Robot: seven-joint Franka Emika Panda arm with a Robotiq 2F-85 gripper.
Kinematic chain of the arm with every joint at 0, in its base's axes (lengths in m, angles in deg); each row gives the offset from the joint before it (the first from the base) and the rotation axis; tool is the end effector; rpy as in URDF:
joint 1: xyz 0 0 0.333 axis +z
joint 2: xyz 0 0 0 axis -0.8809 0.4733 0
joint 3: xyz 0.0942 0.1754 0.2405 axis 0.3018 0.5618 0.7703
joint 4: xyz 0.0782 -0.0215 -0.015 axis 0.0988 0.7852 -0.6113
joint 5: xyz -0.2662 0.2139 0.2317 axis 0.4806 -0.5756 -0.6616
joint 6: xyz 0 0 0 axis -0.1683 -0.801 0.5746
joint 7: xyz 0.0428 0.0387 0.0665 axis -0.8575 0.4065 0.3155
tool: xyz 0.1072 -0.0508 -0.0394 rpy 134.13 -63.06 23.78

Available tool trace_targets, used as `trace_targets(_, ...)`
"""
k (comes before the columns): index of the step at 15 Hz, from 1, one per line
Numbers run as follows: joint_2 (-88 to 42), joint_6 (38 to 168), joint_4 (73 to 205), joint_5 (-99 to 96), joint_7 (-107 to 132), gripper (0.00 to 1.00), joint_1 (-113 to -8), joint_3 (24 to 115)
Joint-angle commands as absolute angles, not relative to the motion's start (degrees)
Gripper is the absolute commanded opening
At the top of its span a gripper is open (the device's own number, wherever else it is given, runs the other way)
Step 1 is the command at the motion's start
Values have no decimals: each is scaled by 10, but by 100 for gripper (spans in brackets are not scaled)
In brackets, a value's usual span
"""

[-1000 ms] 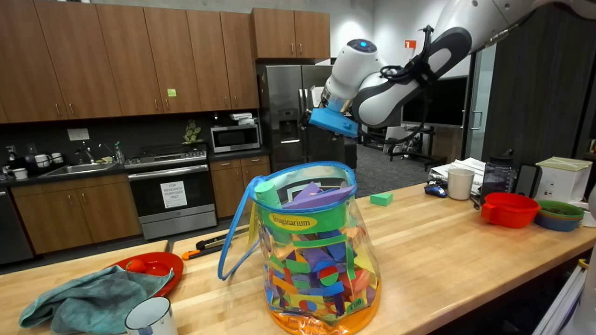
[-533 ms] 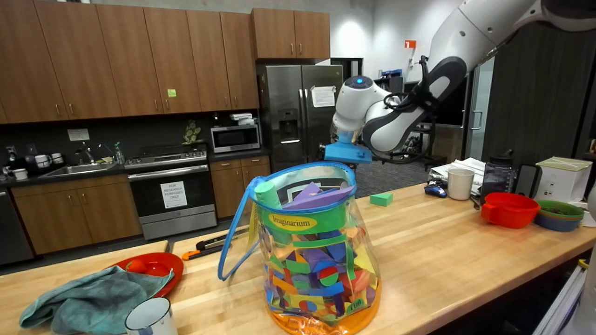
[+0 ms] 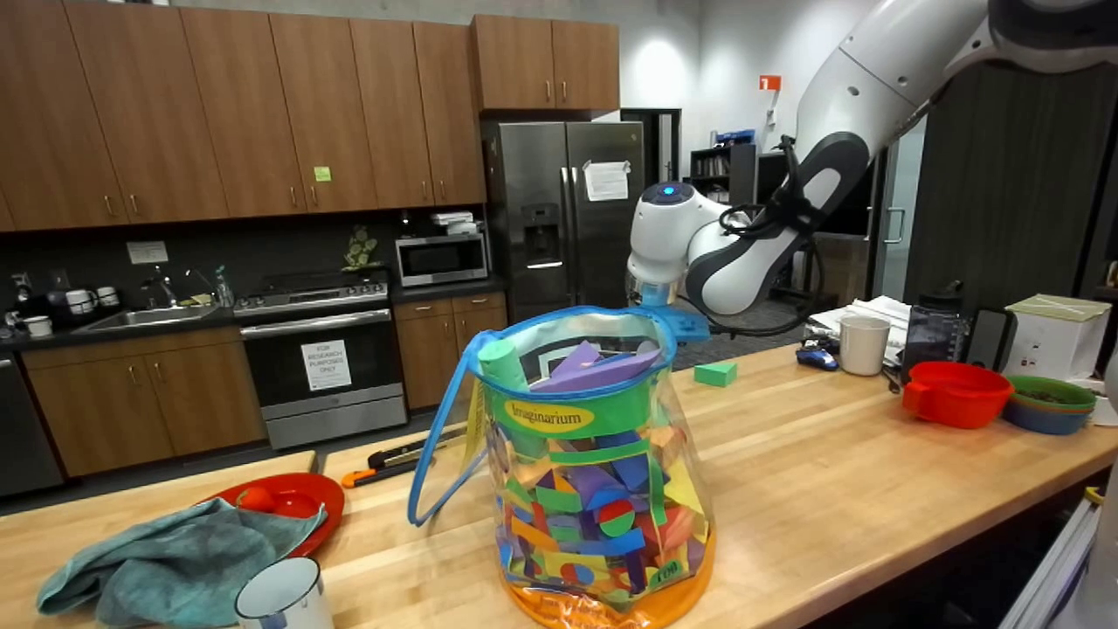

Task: Put the peach block in the bag

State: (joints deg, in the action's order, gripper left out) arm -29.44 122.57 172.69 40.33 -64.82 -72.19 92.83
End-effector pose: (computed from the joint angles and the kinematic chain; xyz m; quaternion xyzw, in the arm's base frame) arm 0.5825 0.1077 0.2995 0.9206 -0.3023 0.2459 0.0263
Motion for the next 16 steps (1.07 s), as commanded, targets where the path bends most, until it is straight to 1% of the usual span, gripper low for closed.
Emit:
trace_targets(1, -294, 1177, 1732, 400, -642, 100, -720, 928)
trace_targets(2, -292, 1161, 1733, 399, -640, 100, -720, 928)
trace_targets(3, -296, 1156, 1736, 378, -624, 100, -651, 858)
trace_targets(6, -289, 1142, 1739, 351, -606, 100, -612, 825)
trace_targets(11, -261, 1206, 1749, 270, -559, 100, -572, 792)
trace_targets(16, -246, 1256, 1751, 251, -547, 100, -535, 753)
